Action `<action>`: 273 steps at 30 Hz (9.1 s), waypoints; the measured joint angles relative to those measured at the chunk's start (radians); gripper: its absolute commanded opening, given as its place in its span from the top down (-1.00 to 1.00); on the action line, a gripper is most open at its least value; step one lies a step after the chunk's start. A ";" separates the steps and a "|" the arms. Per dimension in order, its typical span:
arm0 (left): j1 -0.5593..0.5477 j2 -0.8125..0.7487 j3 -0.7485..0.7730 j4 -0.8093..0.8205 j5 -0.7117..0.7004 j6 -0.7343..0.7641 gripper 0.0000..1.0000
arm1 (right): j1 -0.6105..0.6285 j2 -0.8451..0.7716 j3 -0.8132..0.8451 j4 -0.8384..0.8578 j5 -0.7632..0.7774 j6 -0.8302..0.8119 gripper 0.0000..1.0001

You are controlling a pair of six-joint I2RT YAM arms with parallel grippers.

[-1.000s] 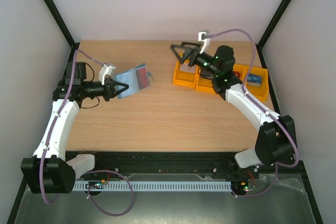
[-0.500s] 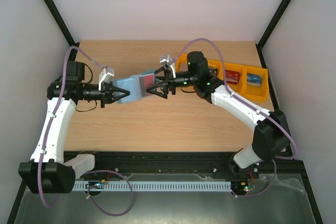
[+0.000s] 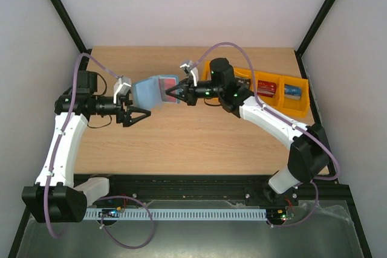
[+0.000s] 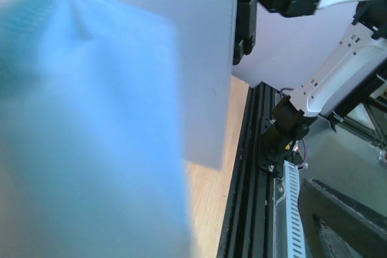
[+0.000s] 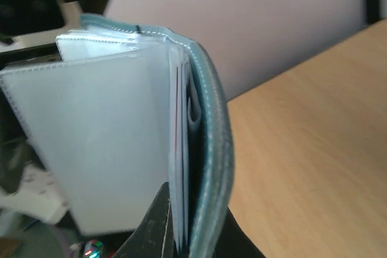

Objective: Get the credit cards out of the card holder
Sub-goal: Remove the credit card from the card holder.

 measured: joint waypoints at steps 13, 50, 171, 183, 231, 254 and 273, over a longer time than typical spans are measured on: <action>0.002 0.000 -0.092 0.297 -0.165 -0.333 -0.99 | 0.189 0.000 0.127 -0.276 0.529 -0.137 0.97; 0.010 -0.002 -0.106 0.373 -0.238 -0.414 0.95 | 0.203 -0.049 0.155 -0.393 0.539 -0.291 -0.26; 0.026 -0.018 -0.209 0.444 -0.232 -0.465 -0.99 | 0.223 0.109 0.102 -0.140 0.572 0.002 0.97; 0.042 -0.018 -0.227 0.505 -0.344 -0.532 -0.99 | 0.268 0.167 0.307 -0.457 1.171 0.009 0.97; 0.056 -0.025 -0.239 0.518 -0.590 -0.573 0.95 | 0.053 -0.041 0.088 -0.312 0.706 -0.002 0.31; 0.039 -0.025 -0.240 0.529 -0.332 -0.590 0.95 | 0.198 0.061 0.087 -0.116 0.348 -0.016 0.60; 0.039 -0.025 -0.223 0.391 -0.083 -0.440 0.95 | 0.122 0.063 0.030 -0.050 0.309 0.042 0.62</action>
